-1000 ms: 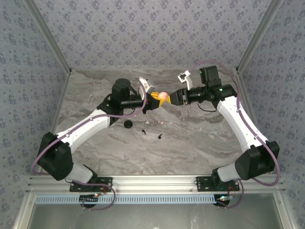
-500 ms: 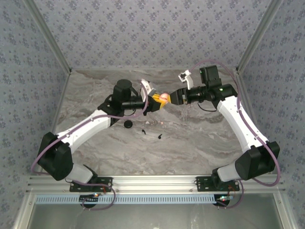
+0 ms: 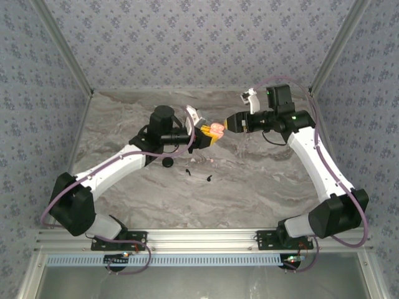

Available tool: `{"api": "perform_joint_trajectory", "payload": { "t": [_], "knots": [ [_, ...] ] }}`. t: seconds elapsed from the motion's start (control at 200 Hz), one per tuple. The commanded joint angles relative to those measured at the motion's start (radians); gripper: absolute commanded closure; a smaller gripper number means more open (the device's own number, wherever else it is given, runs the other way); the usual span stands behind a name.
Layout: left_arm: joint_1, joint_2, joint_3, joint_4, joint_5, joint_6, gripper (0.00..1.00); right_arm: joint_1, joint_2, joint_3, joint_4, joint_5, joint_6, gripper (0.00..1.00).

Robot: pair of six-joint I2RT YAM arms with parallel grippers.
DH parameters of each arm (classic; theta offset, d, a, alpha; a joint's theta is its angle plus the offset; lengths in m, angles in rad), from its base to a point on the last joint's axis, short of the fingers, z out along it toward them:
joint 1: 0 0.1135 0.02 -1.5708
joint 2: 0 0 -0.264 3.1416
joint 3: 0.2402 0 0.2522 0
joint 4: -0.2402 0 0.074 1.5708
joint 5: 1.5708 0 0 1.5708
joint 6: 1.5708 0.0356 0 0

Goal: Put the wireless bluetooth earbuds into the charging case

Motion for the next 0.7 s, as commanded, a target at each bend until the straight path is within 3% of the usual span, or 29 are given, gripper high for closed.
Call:
{"api": "perform_joint_trajectory", "payload": {
  "t": [0.0, 0.155, 0.315, 0.695],
  "knots": [
    [0.037, -0.034, -0.025, 0.097, 0.021, -0.071, 0.82, -0.017, -0.042, -0.024, -0.007, 0.107, 0.025, 0.42],
    [0.073, -0.083, -0.06, 0.1, 0.013, -0.094, 0.82, -0.017, -0.026, -0.088, -0.023, 0.16, 0.035, 0.42],
    [0.077, -0.161, -0.084, 0.007, -0.069, -0.051, 0.82, 0.007, 0.032, -0.151, 0.002, 0.173, 0.066, 0.45],
    [0.068, -0.323, -0.188, -0.077, -0.181, -0.063, 0.81, 0.137, 0.262, -0.195, 0.104, 0.148, 0.111, 0.69]
  ]
}}
